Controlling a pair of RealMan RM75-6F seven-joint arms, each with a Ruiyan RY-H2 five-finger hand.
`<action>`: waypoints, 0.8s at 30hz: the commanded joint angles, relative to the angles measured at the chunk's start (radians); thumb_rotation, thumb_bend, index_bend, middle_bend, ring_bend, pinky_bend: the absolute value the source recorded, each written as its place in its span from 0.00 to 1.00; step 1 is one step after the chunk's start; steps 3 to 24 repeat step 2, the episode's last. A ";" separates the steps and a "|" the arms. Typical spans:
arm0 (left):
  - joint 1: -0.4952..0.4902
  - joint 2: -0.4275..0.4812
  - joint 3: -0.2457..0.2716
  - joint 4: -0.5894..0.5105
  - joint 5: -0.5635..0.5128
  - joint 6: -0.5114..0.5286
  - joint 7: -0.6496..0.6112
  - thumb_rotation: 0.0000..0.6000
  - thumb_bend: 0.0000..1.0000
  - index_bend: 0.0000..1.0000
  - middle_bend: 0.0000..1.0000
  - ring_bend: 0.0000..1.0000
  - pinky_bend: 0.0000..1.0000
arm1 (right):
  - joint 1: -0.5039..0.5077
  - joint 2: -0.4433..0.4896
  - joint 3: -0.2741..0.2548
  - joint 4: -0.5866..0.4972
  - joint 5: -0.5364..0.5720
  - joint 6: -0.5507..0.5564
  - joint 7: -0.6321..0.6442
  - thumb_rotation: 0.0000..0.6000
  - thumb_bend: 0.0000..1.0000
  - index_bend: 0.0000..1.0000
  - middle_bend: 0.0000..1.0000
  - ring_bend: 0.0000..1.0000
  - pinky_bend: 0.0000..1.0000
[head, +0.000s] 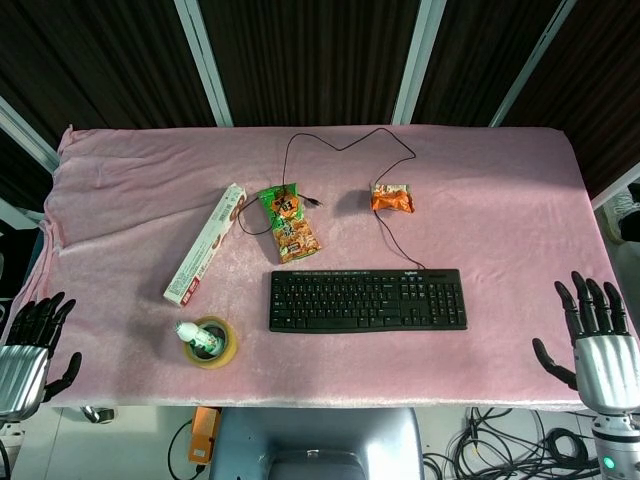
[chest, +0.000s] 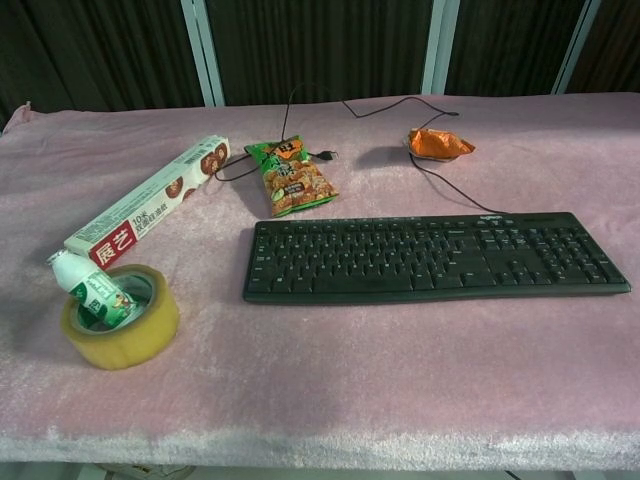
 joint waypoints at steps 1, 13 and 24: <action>0.001 0.001 0.000 0.000 -0.001 0.000 -0.002 1.00 0.44 0.00 0.00 0.00 0.00 | -0.022 0.009 0.018 0.018 -0.016 -0.100 0.029 1.00 0.41 0.00 0.00 0.00 0.08; 0.001 0.002 0.001 0.000 0.000 -0.001 -0.004 1.00 0.44 0.00 0.00 0.00 0.00 | -0.024 0.009 0.021 0.016 -0.016 -0.104 0.028 1.00 0.41 0.00 0.00 0.00 0.08; 0.001 0.002 0.001 0.000 0.000 -0.001 -0.004 1.00 0.44 0.00 0.00 0.00 0.00 | -0.024 0.009 0.021 0.016 -0.016 -0.104 0.028 1.00 0.41 0.00 0.00 0.00 0.08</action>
